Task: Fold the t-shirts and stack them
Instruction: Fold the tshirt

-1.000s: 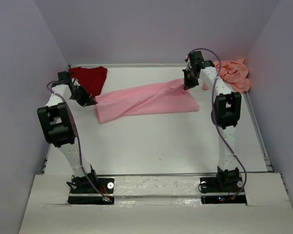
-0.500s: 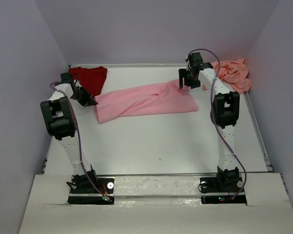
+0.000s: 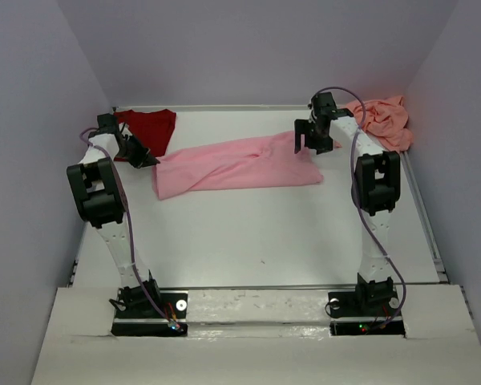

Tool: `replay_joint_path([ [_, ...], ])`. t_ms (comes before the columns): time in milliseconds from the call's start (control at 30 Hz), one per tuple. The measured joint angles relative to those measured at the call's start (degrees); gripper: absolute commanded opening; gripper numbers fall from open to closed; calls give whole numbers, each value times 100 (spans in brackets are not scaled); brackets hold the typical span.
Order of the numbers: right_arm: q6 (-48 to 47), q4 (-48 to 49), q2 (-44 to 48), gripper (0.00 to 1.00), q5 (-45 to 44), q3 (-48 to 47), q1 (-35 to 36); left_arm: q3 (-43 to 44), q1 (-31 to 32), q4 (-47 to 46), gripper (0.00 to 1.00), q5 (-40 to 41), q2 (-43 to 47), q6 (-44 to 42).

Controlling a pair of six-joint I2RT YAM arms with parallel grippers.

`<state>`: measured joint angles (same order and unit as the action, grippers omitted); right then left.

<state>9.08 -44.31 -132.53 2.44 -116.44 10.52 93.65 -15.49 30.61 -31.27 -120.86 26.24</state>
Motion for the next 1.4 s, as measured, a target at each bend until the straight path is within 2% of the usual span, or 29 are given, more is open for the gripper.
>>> replay_joint_path([
  [367,431,22,1285,86,640,1346,-76,363,2,42,8,-68,-229,-37],
  [733,911,446,1906,85,1580,2791,-258,717,2,52,13,-289,-535,-50],
  [767,940,481,1926,85,1631,2865,-258,734,2,50,16,-299,-549,-48],
  [833,1001,625,1937,85,1751,3032,-258,763,2,44,32,-319,-592,-63],
  [900,1025,756,1937,85,1821,3176,-258,763,2,50,99,-326,-605,-72],
  [1233,1036,1049,1937,85,1882,3209,-258,756,2,44,99,-186,-566,-157],
  [1400,1032,1045,1952,85,1880,3209,-273,483,0,-28,99,-68,-72,-177],
])
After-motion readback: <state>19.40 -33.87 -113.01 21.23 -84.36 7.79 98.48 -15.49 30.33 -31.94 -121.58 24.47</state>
